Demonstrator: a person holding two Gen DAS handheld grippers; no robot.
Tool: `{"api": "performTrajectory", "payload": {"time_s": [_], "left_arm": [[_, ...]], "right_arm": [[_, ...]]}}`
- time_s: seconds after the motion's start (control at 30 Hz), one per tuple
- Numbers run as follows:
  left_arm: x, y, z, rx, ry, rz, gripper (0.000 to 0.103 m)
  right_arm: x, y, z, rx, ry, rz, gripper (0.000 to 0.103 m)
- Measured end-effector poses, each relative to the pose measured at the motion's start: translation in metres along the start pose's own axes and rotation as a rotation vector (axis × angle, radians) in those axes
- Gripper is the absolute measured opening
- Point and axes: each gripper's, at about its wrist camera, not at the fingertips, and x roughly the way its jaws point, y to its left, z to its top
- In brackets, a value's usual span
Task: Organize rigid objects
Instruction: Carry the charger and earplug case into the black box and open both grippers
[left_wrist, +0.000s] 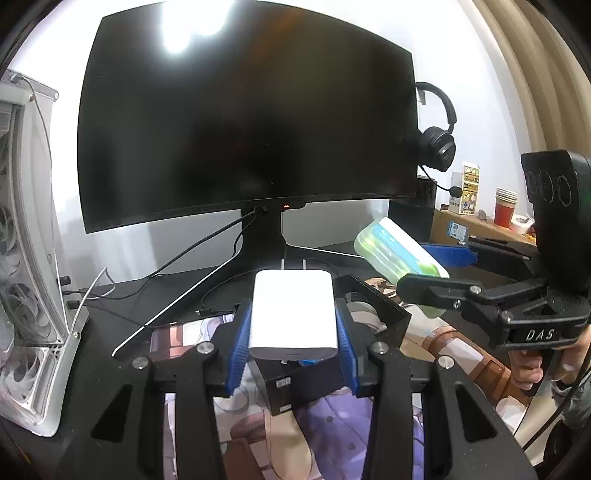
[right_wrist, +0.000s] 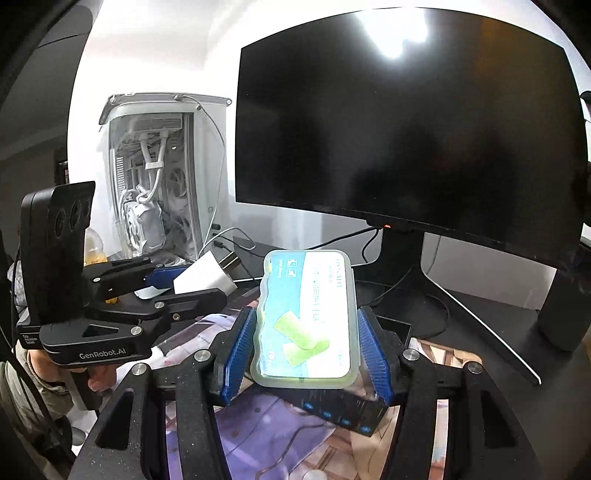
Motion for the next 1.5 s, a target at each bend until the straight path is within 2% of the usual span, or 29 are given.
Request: {"api": "performTrajectory", "payload": {"time_s": [0.2, 0.4, 0.53, 0.83, 1.33, 1.5], "left_arm": [[0.018, 0.005, 0.008, -0.015, 0.009, 0.017, 0.040], [0.049, 0.012, 0.008, -0.037, 0.077, 0.008, 0.040], [0.068, 0.013, 0.007, -0.042, 0.153, -0.004, 0.040], [0.100, 0.005, -0.003, -0.044, 0.265, -0.039, 0.040], [0.117, 0.009, -0.014, -0.077, 0.316, -0.038, 0.041], [0.113, 0.009, -0.011, -0.053, 0.312, -0.019, 0.046]], "right_arm": [[0.018, -0.004, 0.004, 0.017, 0.021, 0.017, 0.056], [0.041, -0.013, 0.011, 0.050, 0.075, 0.004, 0.056], [0.058, -0.026, 0.012, 0.100, 0.137, 0.001, 0.056], [0.089, -0.051, -0.003, 0.144, 0.259, -0.019, 0.056], [0.100, -0.051, -0.010, 0.148, 0.301, -0.002, 0.056], [0.101, -0.050, -0.010, 0.150, 0.300, 0.000, 0.056]]}}
